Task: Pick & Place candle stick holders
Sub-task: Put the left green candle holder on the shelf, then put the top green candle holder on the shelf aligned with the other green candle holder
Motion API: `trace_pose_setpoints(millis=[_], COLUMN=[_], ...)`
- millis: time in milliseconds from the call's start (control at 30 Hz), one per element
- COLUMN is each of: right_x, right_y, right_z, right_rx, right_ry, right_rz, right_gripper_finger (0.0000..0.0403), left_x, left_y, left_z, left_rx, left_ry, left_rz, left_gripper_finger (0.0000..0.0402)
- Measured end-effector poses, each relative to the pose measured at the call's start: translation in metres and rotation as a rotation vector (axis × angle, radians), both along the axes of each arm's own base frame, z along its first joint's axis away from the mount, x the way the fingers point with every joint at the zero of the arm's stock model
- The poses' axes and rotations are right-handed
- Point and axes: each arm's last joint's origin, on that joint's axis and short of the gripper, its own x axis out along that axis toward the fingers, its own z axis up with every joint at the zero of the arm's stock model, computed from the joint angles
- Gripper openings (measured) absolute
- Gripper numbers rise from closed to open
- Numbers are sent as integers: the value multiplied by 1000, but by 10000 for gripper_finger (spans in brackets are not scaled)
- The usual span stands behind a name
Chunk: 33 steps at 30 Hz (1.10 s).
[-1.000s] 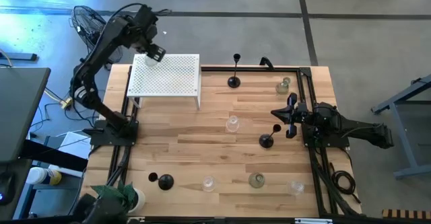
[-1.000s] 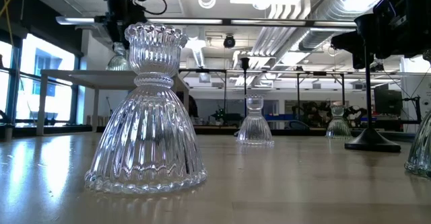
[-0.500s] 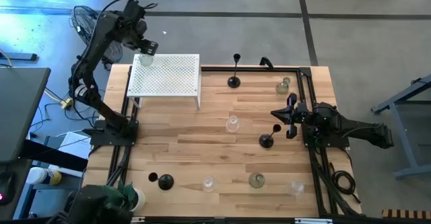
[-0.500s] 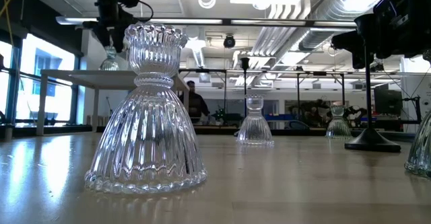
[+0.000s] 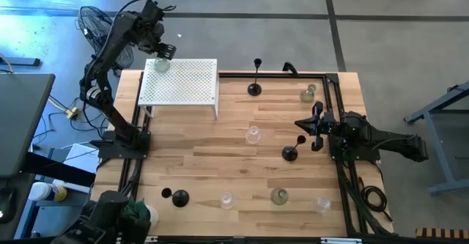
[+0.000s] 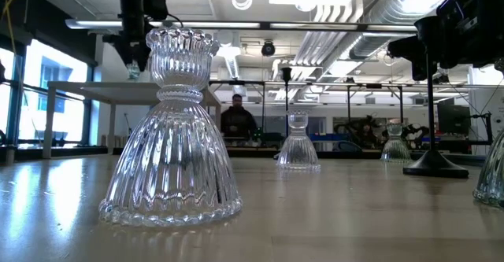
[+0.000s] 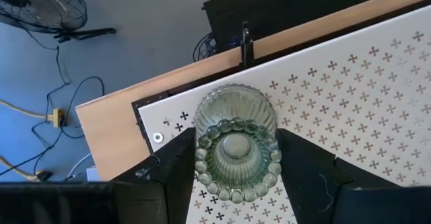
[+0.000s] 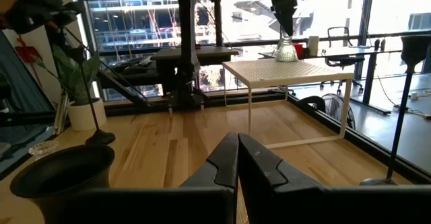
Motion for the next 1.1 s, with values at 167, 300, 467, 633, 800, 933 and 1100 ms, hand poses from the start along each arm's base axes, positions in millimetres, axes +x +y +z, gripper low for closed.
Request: trace_pose_setpoints(millis=[167, 300, 467, 633, 800, 933, 1100], right_x=[0, 0, 0, 0, 0, 0, 0], right_y=[0, 0, 0, 0, 0, 0, 0], right_z=[0, 0, 0, 0, 0, 0, 2], right_rx=[0, 0, 0, 0, -1, -2, -9], right_ry=[0, 0, 0, 0, 0, 0, -25], right_rz=[0, 0, 0, 0, -2, -4, -6], right_gripper_finger=[0, 0, 0, 0, 0, 0, 0], left_x=[-1, -1, -1, 0, -1, -4, -3], left_y=[-1, -2, -2, -3, -6, -13, -32], left_z=[0, -3, -3, -2, 13, 38, 70], left_rx=[-11, -40, -41, -36, 18, 104, 235], left_ry=[17, 40, 17, 10, -13, -52, -109], left_rz=[-17, -20, -32, -59, -85, -87, -146], left_gripper_finger=[186, 209, 239, 249, 250, 249, 215])
